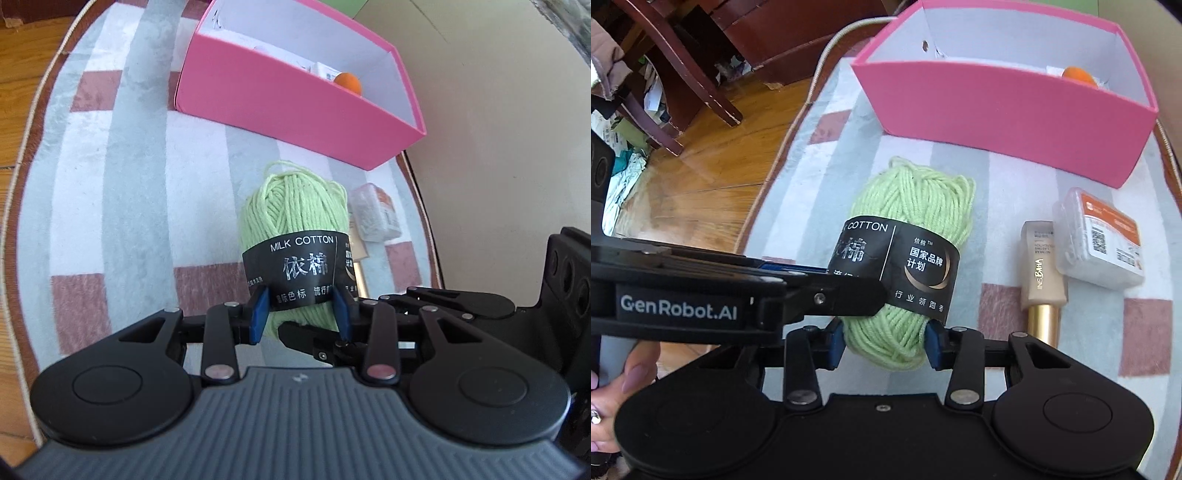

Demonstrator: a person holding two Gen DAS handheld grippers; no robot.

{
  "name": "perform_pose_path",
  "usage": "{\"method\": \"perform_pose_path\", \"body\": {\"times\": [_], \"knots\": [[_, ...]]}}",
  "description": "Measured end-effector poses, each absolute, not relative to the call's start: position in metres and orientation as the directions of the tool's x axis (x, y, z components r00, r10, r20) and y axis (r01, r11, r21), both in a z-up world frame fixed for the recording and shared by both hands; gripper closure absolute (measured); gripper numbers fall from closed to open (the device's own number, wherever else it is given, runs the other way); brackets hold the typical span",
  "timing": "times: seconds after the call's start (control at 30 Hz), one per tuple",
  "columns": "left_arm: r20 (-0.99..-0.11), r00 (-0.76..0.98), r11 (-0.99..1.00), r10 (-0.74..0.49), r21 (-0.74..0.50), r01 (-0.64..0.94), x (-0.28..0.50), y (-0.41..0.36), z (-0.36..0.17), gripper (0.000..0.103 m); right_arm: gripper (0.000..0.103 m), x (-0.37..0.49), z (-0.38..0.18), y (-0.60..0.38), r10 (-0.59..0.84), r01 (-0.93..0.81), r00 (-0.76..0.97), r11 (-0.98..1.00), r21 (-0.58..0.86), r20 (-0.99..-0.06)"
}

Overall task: Organize objects
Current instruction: 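Carry the green yarn into the pink box and open the left tool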

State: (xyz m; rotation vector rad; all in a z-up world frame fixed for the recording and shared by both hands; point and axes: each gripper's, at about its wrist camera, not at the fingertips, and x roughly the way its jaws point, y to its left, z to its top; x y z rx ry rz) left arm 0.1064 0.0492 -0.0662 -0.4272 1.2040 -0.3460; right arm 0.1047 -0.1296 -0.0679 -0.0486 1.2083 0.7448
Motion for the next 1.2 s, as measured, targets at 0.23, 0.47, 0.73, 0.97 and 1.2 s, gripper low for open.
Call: {"method": "perform_pose_path", "body": {"times": [0.23,0.47,0.73,0.97,1.2], "knots": [[-0.816,0.383,0.9,-0.433,-0.415,0.134,0.121,0.052,-0.001,0.068,0.056,0.106,-0.018,-0.123,0.524,-0.567,0.211,0.753,0.334,-0.825],[-0.825,0.458,0.943,-0.332,-0.286,0.167,0.172,0.048,0.044,0.07,0.056,0.144,0.022,-0.1,0.562,-0.6,0.308,0.741,0.302,-0.767],[-0.843,0.467,0.963,-0.267,-0.218,0.157,0.261,0.048,0.033,0.073,0.059,0.21,0.03,-0.07,0.589,-0.61,0.387,0.741,0.282,-0.709],[-0.846,0.442,0.953,-0.298,-0.286,0.096,0.31,0.058,0.001,0.073,0.06,0.281,-0.002,-0.058,0.609,-0.536,0.316,0.747,0.392,-0.728],[-0.86,0.429,0.958,-0.278,-0.278,0.065,0.33,0.059,-0.004,0.073,0.059,0.294,-0.004,-0.057,0.621,-0.542,0.302,0.736,0.406,-0.723]]}}
